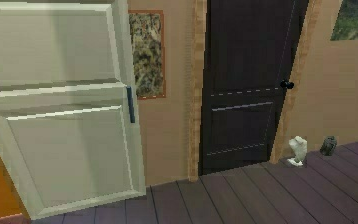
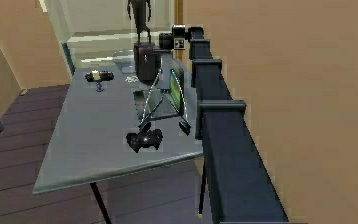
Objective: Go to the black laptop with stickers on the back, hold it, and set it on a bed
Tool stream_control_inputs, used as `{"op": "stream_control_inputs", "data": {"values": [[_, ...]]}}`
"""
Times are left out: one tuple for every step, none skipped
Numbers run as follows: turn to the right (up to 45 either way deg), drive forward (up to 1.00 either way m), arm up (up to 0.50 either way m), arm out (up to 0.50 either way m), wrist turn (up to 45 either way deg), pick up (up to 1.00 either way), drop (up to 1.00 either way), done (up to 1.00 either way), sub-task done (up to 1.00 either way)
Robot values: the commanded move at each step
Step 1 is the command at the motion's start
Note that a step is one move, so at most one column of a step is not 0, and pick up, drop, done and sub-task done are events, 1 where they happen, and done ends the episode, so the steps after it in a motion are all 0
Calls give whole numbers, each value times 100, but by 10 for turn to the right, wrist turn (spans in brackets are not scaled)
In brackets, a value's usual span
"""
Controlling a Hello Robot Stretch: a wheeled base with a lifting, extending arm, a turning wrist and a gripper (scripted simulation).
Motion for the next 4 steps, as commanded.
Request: {"op": "stream_control_inputs", "data": {"values": [[0,0,0,0,450,0,0,0,0],[0,0,0,0,450,0,0,0,0],[0,0,0,0,390,0,0,0,0],[0,0,-24,0,0,0,0,0,0]]}}
